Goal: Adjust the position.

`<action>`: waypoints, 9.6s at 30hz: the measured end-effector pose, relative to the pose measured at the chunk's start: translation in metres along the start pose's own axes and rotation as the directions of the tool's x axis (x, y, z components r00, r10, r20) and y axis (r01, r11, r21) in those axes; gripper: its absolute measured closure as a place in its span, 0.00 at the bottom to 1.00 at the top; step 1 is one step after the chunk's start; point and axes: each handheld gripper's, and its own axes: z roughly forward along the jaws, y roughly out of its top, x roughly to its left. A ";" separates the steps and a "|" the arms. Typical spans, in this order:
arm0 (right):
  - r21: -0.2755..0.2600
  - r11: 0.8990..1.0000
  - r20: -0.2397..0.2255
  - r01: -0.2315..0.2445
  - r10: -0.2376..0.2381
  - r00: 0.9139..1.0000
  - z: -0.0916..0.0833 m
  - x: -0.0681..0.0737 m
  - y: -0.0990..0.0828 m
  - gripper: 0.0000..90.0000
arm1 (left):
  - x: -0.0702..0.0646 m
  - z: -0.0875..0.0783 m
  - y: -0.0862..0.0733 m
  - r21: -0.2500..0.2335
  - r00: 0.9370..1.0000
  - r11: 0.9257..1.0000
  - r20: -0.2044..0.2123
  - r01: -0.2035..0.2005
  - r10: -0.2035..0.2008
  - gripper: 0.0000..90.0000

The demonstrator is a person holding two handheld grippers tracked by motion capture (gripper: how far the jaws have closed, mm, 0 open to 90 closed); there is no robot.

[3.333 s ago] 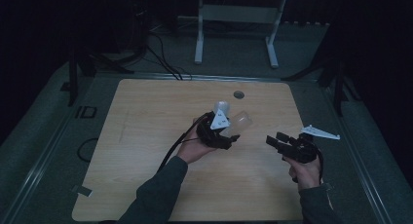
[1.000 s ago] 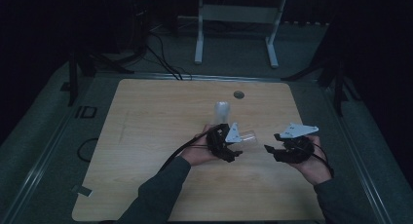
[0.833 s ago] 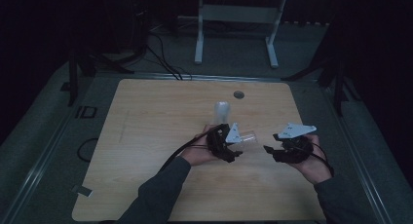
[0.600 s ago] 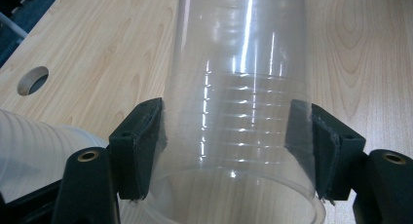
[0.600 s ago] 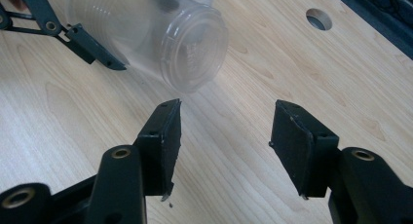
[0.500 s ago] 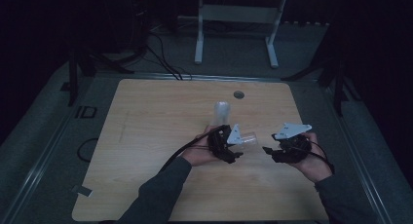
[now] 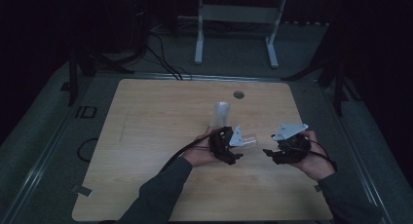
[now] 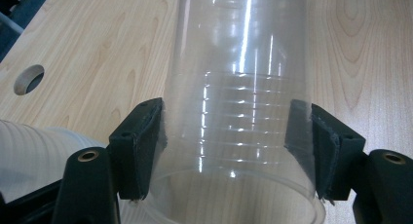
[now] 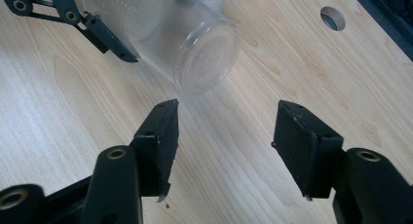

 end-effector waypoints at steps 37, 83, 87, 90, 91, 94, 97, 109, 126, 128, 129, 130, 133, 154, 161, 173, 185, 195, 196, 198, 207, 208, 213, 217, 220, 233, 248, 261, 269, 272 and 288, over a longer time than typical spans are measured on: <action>0.124 0.974 -0.115 0.192 -0.178 0.977 0.010 0.003 0.026 0.41 | -0.006 0.001 0.002 0.007 0.998 0.999 0.048 -0.046 0.045 0.34; 0.153 0.937 -0.242 0.315 -0.273 0.931 0.028 0.010 0.039 0.36 | -0.016 -0.005 0.008 -0.042 0.993 0.995 0.080 -0.086 0.089 0.34; 0.156 0.935 -0.254 0.319 -0.275 0.927 0.030 0.011 0.039 0.36 | -0.017 -0.006 0.009 -0.049 0.992 0.995 0.086 -0.091 0.095 0.34; 0.156 0.935 -0.260 0.318 -0.272 0.926 0.031 0.012 0.039 0.37 | -0.017 -0.006 0.010 -0.049 0.991 0.994 0.083 -0.097 0.101 0.34; 0.156 0.935 -0.262 0.319 -0.272 0.926 0.031 0.012 0.039 0.37 | -0.018 -0.007 0.010 -0.049 0.991 0.994 0.081 -0.101 0.105 0.34; 0.160 0.934 -0.265 0.319 -0.271 0.926 0.031 0.012 0.038 0.38 | -0.018 -0.007 0.010 -0.046 0.990 0.992 0.075 -0.113 0.117 0.34; 0.163 0.932 -0.268 0.324 -0.275 0.923 0.031 0.012 0.038 0.38 | -0.019 -0.007 0.010 -0.045 0.989 0.991 0.069 -0.125 0.128 0.34; 0.168 0.928 -0.285 0.333 -0.278 0.917 0.033 0.013 0.037 0.43 | -0.020 -0.009 0.011 -0.063 0.988 0.991 0.095 -0.115 0.121 0.33; 0.174 0.933 -0.284 0.315 -0.258 0.923 0.037 0.014 0.031 0.46 | -0.019 -0.009 0.013 -0.056 0.993 0.997 0.096 -0.059 0.065 0.24; 0.174 0.934 -0.283 0.313 -0.257 0.924 0.037 0.015 0.031 0.46 | -0.019 -0.010 0.014 -0.061 0.994 0.997 0.094 -0.052 0.058 0.24; 0.175 0.935 -0.283 0.310 -0.254 0.925 0.038 0.015 0.030 0.46 | -0.018 -0.010 0.014 -0.067 0.994 0.997 0.097 -0.043 0.050 0.23; 0.177 0.936 -0.283 0.303 -0.247 0.927 0.038 0.015 0.030 0.46 | -0.018 -0.011 0.014 -0.070 0.994 0.997 0.099 -0.041 0.047 0.23; 0.184 0.938 -0.280 0.293 -0.236 0.930 0.039 0.013 0.028 0.46 | -0.016 -0.012 0.014 -0.072 0.994 0.997 0.108 -0.027 0.035 0.23; 0.246 0.955 -0.203 0.166 -0.117 0.972 0.046 0.001 0.008 0.46 | -0.004 -0.015 0.006 -0.073 0.994 0.995 0.083 0.073 -0.067 0.27; 0.265 0.960 -0.137 0.092 -0.057 0.989 0.048 -0.001 0.000 0.46 | 0.002 -0.014 0.000 -0.078 0.991 0.989 0.054 0.128 -0.124 0.33; 0.244 0.969 -0.023 -0.046 0.053 0.998 0.053 -0.001 -0.014 0.46 | 0.008 -0.008 -0.012 -0.066 0.977 0.976 0.055 0.207 -0.204 0.36; 0.160 0.972 0.060 -0.174 0.166 0.984 0.057 0.008 -0.022 0.46 | 0.005 -0.008 -0.011 -0.060 0.975 0.973 0.042 0.221 -0.219 0.36; 0.048 0.960 0.087 -0.277 0.272 0.958 0.053 0.015 -0.028 0.46 | 0.006 -0.006 -0.011 -0.067 0.967 0.965 0.043 0.254 -0.251 0.36; 0.035 0.956 0.086 -0.292 0.289 0.954 0.053 0.015 -0.029 0.46 | 0.007 -0.006 -0.010 -0.068 0.967 0.965 0.043 0.253 -0.251 0.36; 0.011 0.948 0.075 -0.319 0.317 0.945 0.052 0.016 -0.030 0.46 | 0.007 -0.006 -0.010 -0.072 0.966 0.964 0.041 0.257 -0.255 0.36; -0.051 0.925 0.108 -0.376 0.380 0.919 0.051 0.021 -0.034 0.46 | 0.006 -0.003 -0.009 -0.078 0.961 0.958 0.024 0.276 -0.275 0.36; -0.056 0.923 0.113 -0.381 0.385 0.916 0.051 0.021 -0.034 0.46 | 0.006 -0.002 -0.009 -0.074 0.961 0.958 0.019 0.278 -0.277 0.36; -0.090 0.906 0.123 -0.414 0.423 0.898 0.054 0.024 -0.035 0.46 | 0.007 -0.003 -0.008 -0.080 0.957 0.954 0.015 0.290 -0.290 0.36; -0.113 0.896 0.140 -0.428 0.441 0.886 0.056 0.026 -0.034 0.46 | 0.007 -0.003 -0.008 -0.091 0.953 0.948 0.019 0.304 -0.304 0.36; -0.132 0.887 0.135 -0.443 0.458 0.879 0.058 0.029 -0.034 0.46 | 0.007 -0.002 -0.007 -0.087 0.952 0.948 0.015 0.306 -0.306 0.37; -0.196 0.877 0.177 -0.440 0.473 0.863 0.059 0.037 -0.033 0.46 | 0.008 0.000 -0.005 -0.091 0.946 0.942 -0.001 0.322 -0.323 0.37; -0.240 0.859 0.245 -0.451 0.503 0.828 0.063 0.040 -0.040 0.46 | 0.010 -0.003 -0.003 -0.109 0.939 0.933 -0.004 0.342 -0.345 0.36; -0.308 0.841 0.274 -0.445 0.527 0.805 0.062 0.045 -0.043 0.46 | 0.013 -0.005 0.002 -0.129 0.929 0.922 -0.005 0.365 -0.369 0.36; -0.335 0.824 0.283 -0.457 0.551 0.785 0.062 0.046 -0.046 0.46 | 0.016 -0.008 0.005 -0.149 0.919 0.908 0.009 0.391 -0.395 0.36; -0.348 0.819 0.285 -0.456 0.556 0.781 0.062 0.047 -0.046 0.46 | 0.015 -0.008 0.007 -0.151 0.917 0.905 0.012 0.397 -0.400 0.34; -0.416 0.800 0.307 -0.433 0.571 0.761 0.060 0.051 -0.048 0.46 | 0.014 -0.009 0.013 -0.180 0.902 0.885 0.036 0.430 -0.431 0.31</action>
